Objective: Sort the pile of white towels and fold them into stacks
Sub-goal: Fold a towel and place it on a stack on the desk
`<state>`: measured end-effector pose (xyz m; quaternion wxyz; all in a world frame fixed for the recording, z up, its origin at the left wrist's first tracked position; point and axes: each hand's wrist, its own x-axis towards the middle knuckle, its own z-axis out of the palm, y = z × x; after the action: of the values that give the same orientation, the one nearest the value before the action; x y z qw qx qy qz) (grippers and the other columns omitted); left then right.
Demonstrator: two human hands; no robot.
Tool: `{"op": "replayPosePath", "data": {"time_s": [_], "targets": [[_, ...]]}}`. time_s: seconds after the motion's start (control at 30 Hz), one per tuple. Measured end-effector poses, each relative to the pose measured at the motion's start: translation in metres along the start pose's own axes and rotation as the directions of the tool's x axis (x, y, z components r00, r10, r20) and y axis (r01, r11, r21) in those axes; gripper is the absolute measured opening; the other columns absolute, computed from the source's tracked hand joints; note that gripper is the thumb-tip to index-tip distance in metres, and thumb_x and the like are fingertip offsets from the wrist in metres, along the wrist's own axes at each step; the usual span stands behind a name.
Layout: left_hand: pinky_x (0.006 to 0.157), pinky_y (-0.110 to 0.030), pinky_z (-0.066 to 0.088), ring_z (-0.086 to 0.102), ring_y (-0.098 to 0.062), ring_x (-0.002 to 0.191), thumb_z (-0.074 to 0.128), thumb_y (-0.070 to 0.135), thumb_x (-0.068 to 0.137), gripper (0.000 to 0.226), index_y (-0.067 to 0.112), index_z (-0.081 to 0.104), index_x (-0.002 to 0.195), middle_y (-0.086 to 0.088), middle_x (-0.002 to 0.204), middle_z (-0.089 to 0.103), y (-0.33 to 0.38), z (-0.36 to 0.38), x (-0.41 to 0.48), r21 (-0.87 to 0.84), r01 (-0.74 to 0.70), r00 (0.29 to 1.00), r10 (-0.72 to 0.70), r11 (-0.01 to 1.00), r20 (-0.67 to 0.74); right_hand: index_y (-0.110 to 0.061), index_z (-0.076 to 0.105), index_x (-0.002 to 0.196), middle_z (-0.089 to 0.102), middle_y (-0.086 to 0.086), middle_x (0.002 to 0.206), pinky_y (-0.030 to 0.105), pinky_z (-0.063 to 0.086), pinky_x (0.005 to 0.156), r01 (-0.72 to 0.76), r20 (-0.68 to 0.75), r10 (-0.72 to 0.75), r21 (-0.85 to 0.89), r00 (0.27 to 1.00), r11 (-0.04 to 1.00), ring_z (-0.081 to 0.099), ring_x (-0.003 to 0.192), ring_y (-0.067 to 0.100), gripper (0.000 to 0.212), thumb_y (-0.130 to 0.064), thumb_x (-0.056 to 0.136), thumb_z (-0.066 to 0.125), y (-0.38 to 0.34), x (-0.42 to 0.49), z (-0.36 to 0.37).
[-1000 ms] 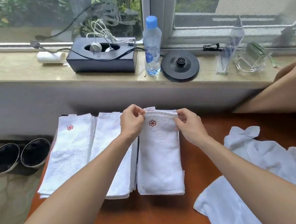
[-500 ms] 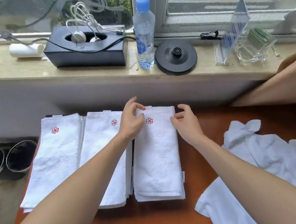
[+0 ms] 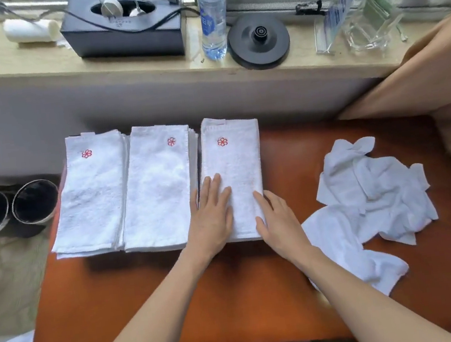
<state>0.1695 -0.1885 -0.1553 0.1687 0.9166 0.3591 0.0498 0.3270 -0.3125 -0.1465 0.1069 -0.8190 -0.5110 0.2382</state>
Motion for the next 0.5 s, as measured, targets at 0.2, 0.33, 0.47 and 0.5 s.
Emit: {"op": "replayPosePath", "data": {"time_s": [0.2,0.33,0.47,0.5], "targets": [[0.127,-0.054,0.006,0.002,-0.030,0.160,0.045,0.024,0.103,0.059,0.014,0.032,0.160,-0.008,0.172,0.007,0.027,0.014,-0.055,0.001,0.005,0.998,-0.005,1.000,0.064,-0.019,0.026,0.163,0.028,0.007,0.165,0.036,0.025,0.123,0.082,0.050,-0.080,-0.056,0.996,0.995,0.027,0.151,0.023,0.066,-0.026,0.102,0.052,0.005,-0.049,0.003],[0.127,-0.055,0.006,0.004,-0.030,0.160,0.050,0.024,0.100,0.059,0.015,0.037,0.157,-0.008,0.172,0.010,0.058,0.022,-0.089,0.000,0.011,0.994,-0.011,1.000,0.108,-0.015,0.033,0.160,0.030,0.006,0.166,0.034,0.022,0.124,0.024,0.052,-0.024,-0.009,0.998,1.000,0.027,0.153,0.021,0.062,-0.021,0.101,0.052,0.026,-0.092,-0.002],[0.127,-0.052,0.003,0.006,-0.029,0.160,0.050,0.028,0.100,0.060,0.013,0.038,0.157,-0.006,0.171,0.016,0.104,0.028,-0.103,0.017,0.008,0.992,-0.010,1.000,0.128,-0.014,0.036,0.159,0.033,0.006,0.166,0.031,0.018,0.124,0.002,0.043,-0.001,-0.018,0.999,1.000,0.029,0.153,0.021,0.059,-0.020,0.102,0.052,0.069,-0.130,-0.020],[0.127,-0.052,0.003,0.007,-0.028,0.160,0.050,0.028,0.099,0.060,0.013,0.039,0.156,-0.007,0.171,0.018,0.119,0.030,-0.105,0.017,0.001,0.991,-0.004,1.000,0.133,-0.013,0.038,0.158,0.035,0.007,0.165,0.032,0.019,0.124,-0.009,0.045,0.009,-0.014,0.999,1.000,0.030,0.152,0.022,0.058,-0.020,0.102,0.053,0.081,-0.140,-0.025]]}}
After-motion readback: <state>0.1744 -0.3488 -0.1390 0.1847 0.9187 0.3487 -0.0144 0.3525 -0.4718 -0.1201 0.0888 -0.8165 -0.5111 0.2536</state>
